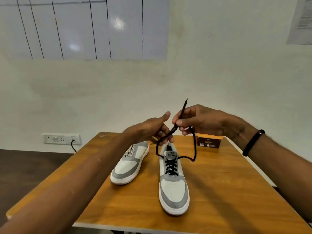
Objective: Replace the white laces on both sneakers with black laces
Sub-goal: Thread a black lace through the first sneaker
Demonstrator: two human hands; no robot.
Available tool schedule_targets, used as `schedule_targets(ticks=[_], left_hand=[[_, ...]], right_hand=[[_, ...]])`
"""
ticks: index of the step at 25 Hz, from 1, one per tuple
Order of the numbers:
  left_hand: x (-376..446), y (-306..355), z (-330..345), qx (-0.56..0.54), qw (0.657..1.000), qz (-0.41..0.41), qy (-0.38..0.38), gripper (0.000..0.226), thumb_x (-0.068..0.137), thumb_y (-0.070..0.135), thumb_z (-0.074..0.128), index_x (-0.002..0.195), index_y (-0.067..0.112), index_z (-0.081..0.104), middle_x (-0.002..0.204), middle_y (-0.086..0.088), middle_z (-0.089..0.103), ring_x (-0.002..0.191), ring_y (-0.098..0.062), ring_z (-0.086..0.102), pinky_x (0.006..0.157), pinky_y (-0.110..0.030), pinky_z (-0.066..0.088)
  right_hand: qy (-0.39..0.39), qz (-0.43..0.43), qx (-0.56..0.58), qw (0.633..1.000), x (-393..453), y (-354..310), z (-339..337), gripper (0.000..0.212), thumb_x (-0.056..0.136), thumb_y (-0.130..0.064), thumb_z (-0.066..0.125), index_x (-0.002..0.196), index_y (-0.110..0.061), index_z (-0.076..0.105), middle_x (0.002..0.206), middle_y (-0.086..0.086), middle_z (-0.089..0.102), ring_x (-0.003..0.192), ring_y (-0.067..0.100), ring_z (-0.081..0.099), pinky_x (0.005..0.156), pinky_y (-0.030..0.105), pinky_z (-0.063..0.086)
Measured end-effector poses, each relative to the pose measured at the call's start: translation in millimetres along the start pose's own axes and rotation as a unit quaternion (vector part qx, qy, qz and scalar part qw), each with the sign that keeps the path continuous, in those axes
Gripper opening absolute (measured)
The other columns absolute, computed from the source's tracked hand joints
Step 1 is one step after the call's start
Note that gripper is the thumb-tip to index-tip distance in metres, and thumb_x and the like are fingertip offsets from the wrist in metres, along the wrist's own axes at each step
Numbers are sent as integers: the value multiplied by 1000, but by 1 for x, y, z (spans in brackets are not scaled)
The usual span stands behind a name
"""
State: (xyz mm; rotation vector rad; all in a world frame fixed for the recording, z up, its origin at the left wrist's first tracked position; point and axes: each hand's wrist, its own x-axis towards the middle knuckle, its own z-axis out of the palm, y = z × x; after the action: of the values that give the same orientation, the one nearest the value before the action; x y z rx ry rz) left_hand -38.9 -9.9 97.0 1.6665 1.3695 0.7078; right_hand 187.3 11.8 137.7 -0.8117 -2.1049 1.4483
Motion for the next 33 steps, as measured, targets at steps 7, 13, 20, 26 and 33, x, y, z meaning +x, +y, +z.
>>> schedule_targets(ticks=[7, 13, 20, 26, 33], left_hand=[[7, -14, 8, -34, 998, 39, 38, 55, 107, 49, 51, 83, 8, 77, 66, -5, 67, 65, -18, 59, 92, -41, 60], [5, -16, 41, -273, 958, 39, 73, 28, 109, 28, 56, 117, 7, 72, 96, -9, 76, 53, -8, 44, 91, -39, 61], [-17, -57, 74, -645, 744, 54, 166, 23, 108, 18, 54, 94, 9, 69, 95, -13, 76, 98, -29, 74, 107, -47, 53], [-33, -129, 44, -708, 634, 11, 311, 21, 110, 24, 48, 94, 16, 60, 58, 6, 37, 45, -8, 29, 51, -22, 39], [-24, -167, 30, -187, 822, -35, 537, 47, 108, 40, 54, 147, 15, 49, 111, -9, 62, 87, -15, 56, 73, -33, 49]], right_hand=[[167, -146, -586, 779, -4, 44, 8, 20, 99, -16, 68, 110, -29, 79, 110, -10, 68, 96, 16, 66, 75, 37, 54], [304, -305, -536, 726, 10, 78, 27, 16, 89, -6, 79, 103, -15, 81, 100, 0, 73, 79, 23, 71, 56, 43, 58], [366, -278, -316, 830, -5, 124, 49, 18, 88, -27, 84, 100, -15, 81, 92, -7, 76, 84, 7, 71, 74, 24, 60], [468, -120, -163, 860, -44, 185, 24, 15, 88, -31, 81, 102, -25, 79, 95, -15, 75, 92, 1, 71, 77, 23, 60], [495, 59, -149, 854, -42, 238, 10, 36, 92, -28, 78, 127, -26, 68, 124, -2, 70, 119, 15, 65, 97, 37, 55]])
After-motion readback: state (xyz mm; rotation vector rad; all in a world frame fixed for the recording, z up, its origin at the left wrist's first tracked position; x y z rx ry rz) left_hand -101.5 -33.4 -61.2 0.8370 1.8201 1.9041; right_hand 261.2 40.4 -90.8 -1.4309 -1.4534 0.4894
